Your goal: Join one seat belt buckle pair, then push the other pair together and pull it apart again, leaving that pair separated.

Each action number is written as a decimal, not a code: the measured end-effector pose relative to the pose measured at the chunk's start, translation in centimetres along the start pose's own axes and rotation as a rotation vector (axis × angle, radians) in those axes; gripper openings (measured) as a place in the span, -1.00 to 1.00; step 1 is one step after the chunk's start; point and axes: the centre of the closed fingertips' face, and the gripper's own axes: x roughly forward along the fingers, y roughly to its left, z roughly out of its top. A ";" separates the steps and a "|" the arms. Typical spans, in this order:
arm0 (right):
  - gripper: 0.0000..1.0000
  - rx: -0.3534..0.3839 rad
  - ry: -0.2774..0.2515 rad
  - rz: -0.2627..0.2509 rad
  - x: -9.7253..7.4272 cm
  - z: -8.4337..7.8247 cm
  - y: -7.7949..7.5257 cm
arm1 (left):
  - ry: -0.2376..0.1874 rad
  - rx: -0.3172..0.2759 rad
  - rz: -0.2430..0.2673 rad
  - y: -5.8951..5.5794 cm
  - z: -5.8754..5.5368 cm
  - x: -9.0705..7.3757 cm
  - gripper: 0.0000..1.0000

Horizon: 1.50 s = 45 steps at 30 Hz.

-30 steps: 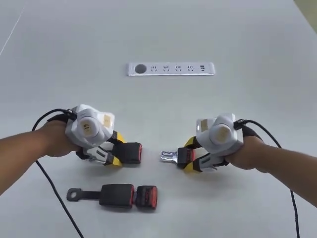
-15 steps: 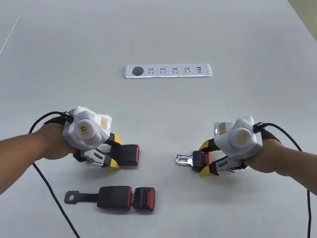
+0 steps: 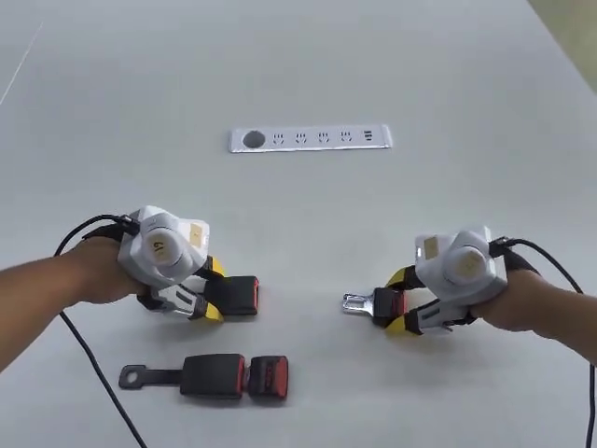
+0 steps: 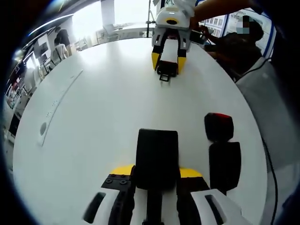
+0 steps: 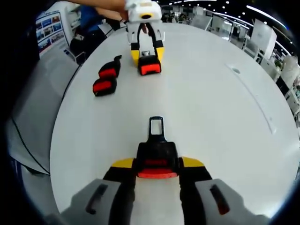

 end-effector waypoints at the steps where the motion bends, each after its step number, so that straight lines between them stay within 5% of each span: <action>1: -0.22 0.001 0.008 -0.013 0.0 -0.2 0.0 | 0.007 0.000 0.000 0.0 0.0 0.0 -0.30; 3: 0.00 0.005 -0.012 -0.039 -0.2 0.0 -0.1 | 0.004 0.003 -0.005 -0.2 0.0 0.0 -0.16; 9: 0.31 0.105 -0.107 -0.186 -1.7 0.5 -1.4 | -0.124 -0.076 0.074 1.0 1.9 -1.3 0.43; 14: 0.52 0.301 -0.259 -0.344 -4.2 1.5 -2.5 | -0.231 -0.245 0.183 1.9 2.2 -2.9 0.71; 18: 0.69 0.418 -0.318 -0.468 -5.9 1.2 -2.9 | -0.372 -0.403 0.305 2.7 2.2 -5.1 0.82; 21: 0.75 0.478 -0.357 -0.516 -6.7 1.3 -2.5 | -0.388 -0.504 0.356 2.0 1.4 -6.2 0.91; 25: 0.82 0.512 -0.395 -0.560 -7.5 1.7 -1.5 | -0.470 -0.592 0.457 1.6 0.9 -8.1 0.95; 29: 0.85 0.538 -0.408 -0.591 -7.9 2.1 -0.3 | -0.535 -0.702 0.491 0.2 0.5 -9.2 1.00; 39: 0.90 0.568 -0.480 -0.637 -9.3 3.7 2.5 | -0.600 -0.759 0.515 -4.3 -0.3 -11.2 1.00; 45: 0.92 0.570 -0.503 -0.641 -10.1 4.0 5.2 | -0.600 -0.737 0.523 -8.1 -0.9 -12.3 1.00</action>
